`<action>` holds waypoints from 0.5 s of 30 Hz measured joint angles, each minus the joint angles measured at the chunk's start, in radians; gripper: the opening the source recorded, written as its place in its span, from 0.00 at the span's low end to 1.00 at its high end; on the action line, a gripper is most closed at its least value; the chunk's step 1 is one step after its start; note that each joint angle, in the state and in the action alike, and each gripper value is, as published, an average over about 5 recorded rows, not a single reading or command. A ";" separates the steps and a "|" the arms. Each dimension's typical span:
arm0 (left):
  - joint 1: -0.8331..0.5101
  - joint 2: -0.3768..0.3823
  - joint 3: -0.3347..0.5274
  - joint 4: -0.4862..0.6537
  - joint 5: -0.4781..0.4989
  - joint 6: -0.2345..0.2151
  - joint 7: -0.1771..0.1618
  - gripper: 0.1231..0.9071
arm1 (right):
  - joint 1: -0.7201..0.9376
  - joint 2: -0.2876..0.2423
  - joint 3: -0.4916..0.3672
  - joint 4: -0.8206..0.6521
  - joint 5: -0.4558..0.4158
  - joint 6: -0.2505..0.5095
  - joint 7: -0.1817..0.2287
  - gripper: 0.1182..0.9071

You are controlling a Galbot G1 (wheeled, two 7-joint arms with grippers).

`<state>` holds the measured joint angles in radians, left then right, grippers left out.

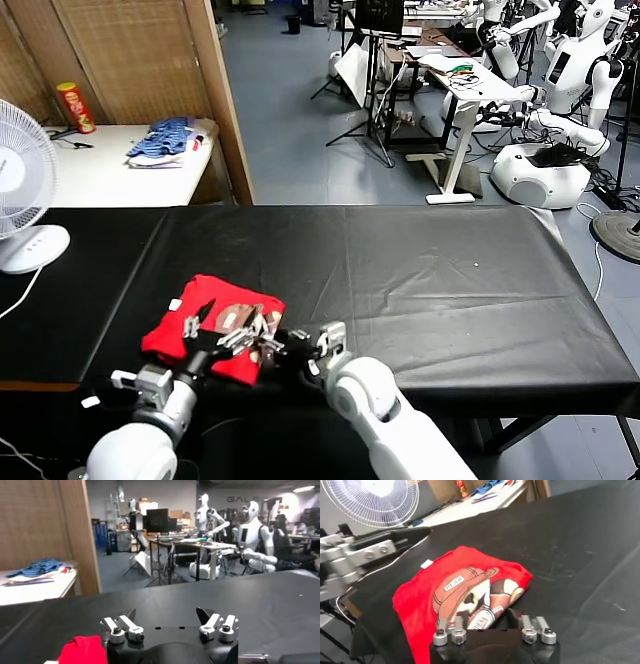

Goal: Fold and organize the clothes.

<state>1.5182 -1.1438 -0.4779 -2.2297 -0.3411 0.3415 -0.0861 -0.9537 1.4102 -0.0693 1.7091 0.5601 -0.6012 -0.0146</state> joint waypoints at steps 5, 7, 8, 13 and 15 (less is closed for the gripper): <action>0.017 -0.016 -0.011 0.001 0.015 0.000 -0.007 0.86 | 0.031 -0.017 -0.002 -0.037 -0.156 0.075 -0.074 0.08; 0.018 -0.019 -0.014 0.005 0.018 -0.001 -0.009 0.86 | 0.042 -0.037 0.008 -0.039 -0.234 0.099 -0.096 0.02; 0.017 -0.019 -0.015 0.007 0.019 -0.001 -0.010 0.86 | 0.047 -0.050 0.015 -0.039 -0.270 0.110 -0.107 0.02; 0.014 -0.016 -0.018 0.027 0.025 -0.011 -0.026 0.86 | 0.048 -0.150 0.055 -0.031 -0.372 0.151 -0.161 0.06; 0.016 -0.015 -0.017 0.037 0.023 -0.022 -0.044 0.86 | 0.036 -0.200 0.076 -0.016 -0.387 0.172 -0.178 0.15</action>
<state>1.5343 -1.1592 -0.4954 -2.1924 -0.3185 0.3194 -0.1306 -0.9177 1.2099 0.0062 1.6927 0.1727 -0.4291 -0.1926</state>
